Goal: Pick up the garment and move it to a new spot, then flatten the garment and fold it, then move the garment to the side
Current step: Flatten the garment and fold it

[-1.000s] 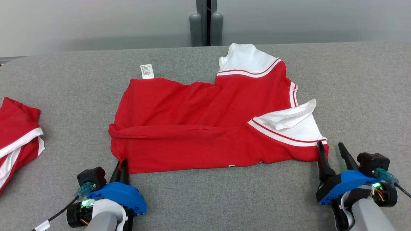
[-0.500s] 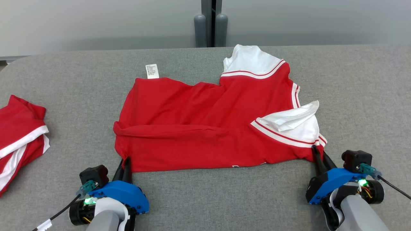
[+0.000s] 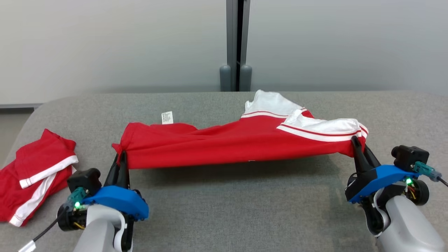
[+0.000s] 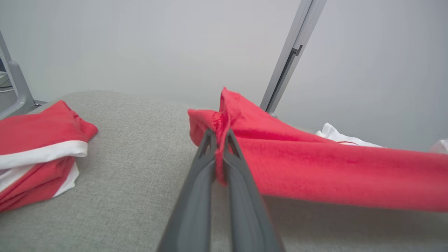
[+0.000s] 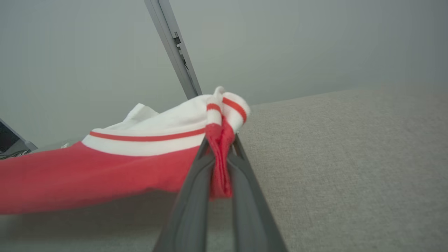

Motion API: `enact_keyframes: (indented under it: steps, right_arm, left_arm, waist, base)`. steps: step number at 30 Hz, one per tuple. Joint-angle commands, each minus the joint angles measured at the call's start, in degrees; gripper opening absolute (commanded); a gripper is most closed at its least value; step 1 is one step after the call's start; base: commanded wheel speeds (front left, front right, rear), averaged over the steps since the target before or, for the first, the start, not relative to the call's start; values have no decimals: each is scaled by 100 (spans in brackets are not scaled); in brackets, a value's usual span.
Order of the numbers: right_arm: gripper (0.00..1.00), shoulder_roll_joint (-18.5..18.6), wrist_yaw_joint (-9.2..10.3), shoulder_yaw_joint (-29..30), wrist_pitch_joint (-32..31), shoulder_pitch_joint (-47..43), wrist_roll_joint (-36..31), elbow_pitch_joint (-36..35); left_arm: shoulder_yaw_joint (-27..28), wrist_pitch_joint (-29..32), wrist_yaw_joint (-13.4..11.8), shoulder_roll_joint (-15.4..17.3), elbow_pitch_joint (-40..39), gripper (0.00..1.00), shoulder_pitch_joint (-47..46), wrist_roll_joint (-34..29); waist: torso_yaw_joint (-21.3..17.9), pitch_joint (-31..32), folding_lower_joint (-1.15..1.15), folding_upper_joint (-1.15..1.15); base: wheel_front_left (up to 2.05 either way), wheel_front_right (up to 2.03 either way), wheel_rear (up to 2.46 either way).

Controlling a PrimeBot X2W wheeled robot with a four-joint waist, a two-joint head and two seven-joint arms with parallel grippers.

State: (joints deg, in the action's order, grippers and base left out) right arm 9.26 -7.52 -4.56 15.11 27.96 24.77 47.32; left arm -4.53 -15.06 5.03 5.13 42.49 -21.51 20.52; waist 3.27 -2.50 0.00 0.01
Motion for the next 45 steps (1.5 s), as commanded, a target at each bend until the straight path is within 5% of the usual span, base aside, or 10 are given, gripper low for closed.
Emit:
enact_keyframes:
  steps: [1,17,18,19,29,45]
  right_arm:
    - [0,123,7,-84,1,-127,142,55]
    - [0,186,5,-779,-168,-1710,1235,-86]
    - [17,225,5,-794,-153,-1711,1181,-60]
    - [97,231,5,-803,-142,-1691,1146,-37]
    - [100,325,3,-643,-73,-874,800,3]
    - [100,119,3,-1132,-228,857,425,-324]
  left_arm:
    - [63,-16,-1,70,29,0,183,-39]
    - [-117,-16,24,-170,759,0,1426,185]
    - [-132,-16,8,-180,755,80,1409,196]
    - [-158,-16,-23,-188,736,100,1375,181]
    - [-322,142,-63,114,461,100,507,-103]
    - [-815,1986,220,1052,968,100,-1670,-189]
  waist:
    - [-92,238,0,-1]
    - [-104,464,0,-1]
    - [-97,445,0,-1]
    - [-85,422,0,-1]
    - [-26,34,0,-1]
    - [-278,-1370,0,-1]
  base:
    - [0,0,0]
    - [0,0,0]
    - [0,0,0]
    - [0,0,0]
    - [0,0,0]
    - [0,0,0]
